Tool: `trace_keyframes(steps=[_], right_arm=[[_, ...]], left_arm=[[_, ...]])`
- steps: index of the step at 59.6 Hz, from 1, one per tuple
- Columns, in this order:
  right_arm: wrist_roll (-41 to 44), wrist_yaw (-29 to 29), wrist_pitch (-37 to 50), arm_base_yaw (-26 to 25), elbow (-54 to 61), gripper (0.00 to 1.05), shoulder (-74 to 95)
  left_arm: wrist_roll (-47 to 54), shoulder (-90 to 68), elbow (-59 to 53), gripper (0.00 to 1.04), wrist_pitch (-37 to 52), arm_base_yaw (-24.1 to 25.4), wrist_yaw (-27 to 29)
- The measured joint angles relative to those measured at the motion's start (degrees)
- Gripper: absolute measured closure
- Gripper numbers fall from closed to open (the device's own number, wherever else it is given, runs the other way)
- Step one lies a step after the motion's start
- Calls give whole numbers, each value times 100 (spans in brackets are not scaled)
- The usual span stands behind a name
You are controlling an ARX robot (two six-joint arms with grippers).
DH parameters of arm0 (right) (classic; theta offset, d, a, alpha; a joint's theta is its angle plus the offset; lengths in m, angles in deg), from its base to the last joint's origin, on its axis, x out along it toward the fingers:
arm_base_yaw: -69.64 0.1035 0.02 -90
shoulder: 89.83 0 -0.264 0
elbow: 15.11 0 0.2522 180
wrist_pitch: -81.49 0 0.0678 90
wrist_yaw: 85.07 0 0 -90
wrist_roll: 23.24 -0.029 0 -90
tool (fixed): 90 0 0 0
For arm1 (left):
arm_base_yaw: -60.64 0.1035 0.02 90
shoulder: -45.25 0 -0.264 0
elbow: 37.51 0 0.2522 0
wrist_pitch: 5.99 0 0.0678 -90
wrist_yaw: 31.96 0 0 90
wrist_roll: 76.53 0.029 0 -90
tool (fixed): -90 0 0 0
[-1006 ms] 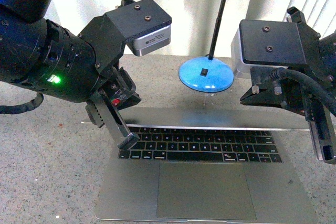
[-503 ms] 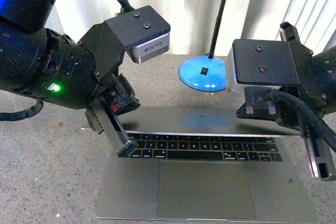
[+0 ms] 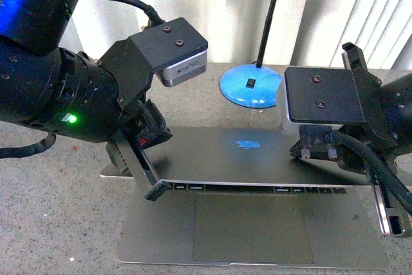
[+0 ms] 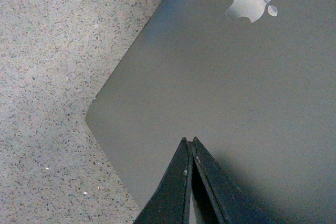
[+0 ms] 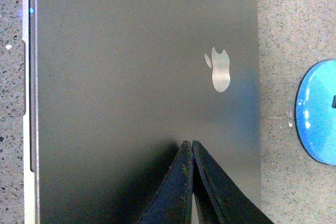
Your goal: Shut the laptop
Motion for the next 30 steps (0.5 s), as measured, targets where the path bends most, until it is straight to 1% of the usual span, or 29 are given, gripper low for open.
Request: trace_keyframes(steps=[30], right_arm=[[-22,2,192,-2,166,102,162]], left_arm=[[-55,-164,-192,101,238,0,-68]])
